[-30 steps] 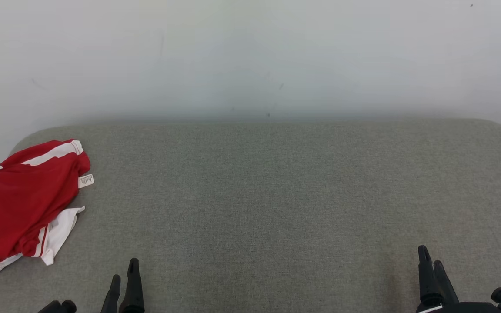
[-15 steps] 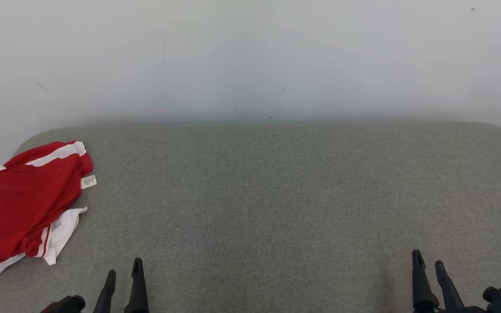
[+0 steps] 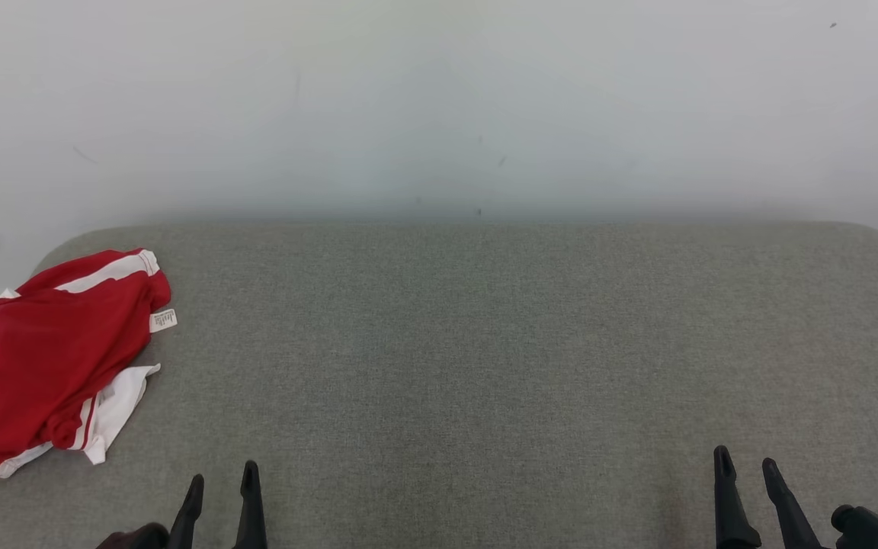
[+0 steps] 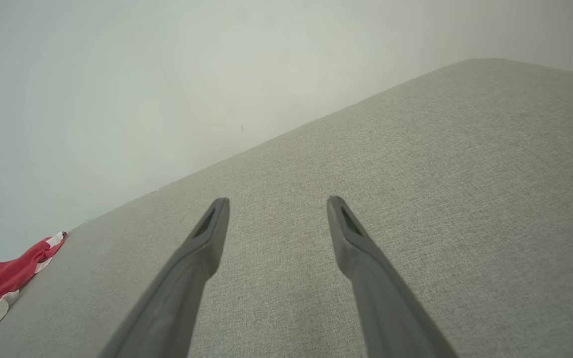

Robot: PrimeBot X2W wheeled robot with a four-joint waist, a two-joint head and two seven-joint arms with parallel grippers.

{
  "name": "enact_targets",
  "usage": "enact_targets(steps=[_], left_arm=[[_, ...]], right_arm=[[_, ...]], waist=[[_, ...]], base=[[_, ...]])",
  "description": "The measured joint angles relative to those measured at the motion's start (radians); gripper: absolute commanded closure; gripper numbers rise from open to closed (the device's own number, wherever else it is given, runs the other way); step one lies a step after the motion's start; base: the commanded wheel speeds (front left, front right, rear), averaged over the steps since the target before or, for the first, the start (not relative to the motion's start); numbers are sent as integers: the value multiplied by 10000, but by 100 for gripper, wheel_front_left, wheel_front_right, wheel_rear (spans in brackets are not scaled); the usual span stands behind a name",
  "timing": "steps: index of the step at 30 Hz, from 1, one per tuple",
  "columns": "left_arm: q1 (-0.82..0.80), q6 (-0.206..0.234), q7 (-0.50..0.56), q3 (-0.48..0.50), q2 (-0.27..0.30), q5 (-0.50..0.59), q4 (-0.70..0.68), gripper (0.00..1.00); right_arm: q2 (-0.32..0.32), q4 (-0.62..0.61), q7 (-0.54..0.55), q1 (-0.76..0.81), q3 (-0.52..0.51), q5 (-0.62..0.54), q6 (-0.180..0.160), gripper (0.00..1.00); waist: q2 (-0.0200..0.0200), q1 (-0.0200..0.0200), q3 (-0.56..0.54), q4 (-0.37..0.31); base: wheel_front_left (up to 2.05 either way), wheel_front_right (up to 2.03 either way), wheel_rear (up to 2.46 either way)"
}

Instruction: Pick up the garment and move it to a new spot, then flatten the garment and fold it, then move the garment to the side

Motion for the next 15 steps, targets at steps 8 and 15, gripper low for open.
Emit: enact_targets(steps=[8, 15], left_arm=[[59, 73, -184, -86, 25, 742, 125, 0], [100, 79, -355, -140, 33, 1356, 247, 0]], right_arm=[[-12, -13, -38, 123, -59, -717, 2, 0], [-17, 13, -75, 274, -58, -1335, 4, 0]], waist=[[0, 0, -82, 71], [0, 0, -127, 100]], base=[[0, 0, 0], [0, 0, 0]])
